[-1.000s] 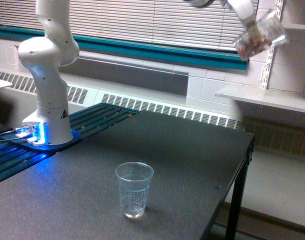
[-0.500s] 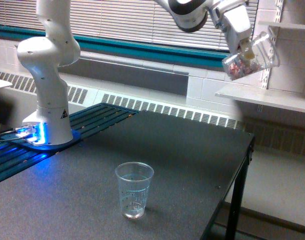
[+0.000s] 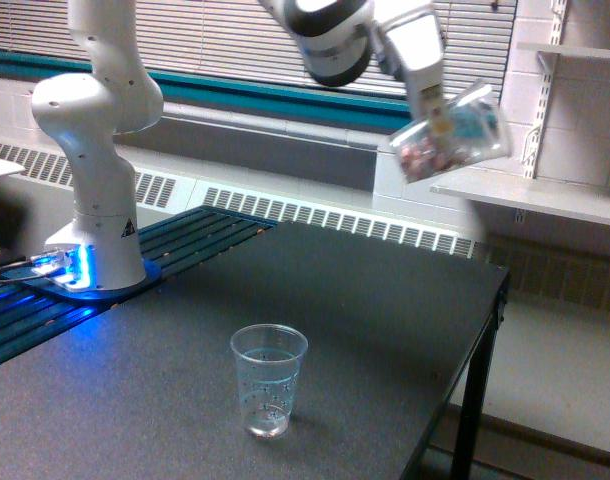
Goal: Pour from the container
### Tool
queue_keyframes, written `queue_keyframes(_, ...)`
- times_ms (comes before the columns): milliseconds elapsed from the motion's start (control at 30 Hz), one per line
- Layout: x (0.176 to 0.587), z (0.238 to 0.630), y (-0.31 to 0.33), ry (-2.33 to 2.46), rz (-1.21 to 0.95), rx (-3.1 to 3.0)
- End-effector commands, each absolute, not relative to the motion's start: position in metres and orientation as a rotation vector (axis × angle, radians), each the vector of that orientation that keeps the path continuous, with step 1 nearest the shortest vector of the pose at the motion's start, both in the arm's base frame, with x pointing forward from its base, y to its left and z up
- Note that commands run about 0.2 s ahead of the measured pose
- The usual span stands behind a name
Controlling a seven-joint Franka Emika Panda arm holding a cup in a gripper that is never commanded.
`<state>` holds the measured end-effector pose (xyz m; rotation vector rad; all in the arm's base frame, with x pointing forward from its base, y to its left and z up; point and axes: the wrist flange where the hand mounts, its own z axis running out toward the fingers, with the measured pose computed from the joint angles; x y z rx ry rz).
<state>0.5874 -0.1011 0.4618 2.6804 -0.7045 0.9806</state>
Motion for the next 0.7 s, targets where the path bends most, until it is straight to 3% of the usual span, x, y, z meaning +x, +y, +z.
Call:
queue_keyframes(33,0.567,0.449,-0.119,-0.764,0.993,2.663)
queue_keyframes(700,0.478,0.398,-0.192,-0.825,0.922,2.600)
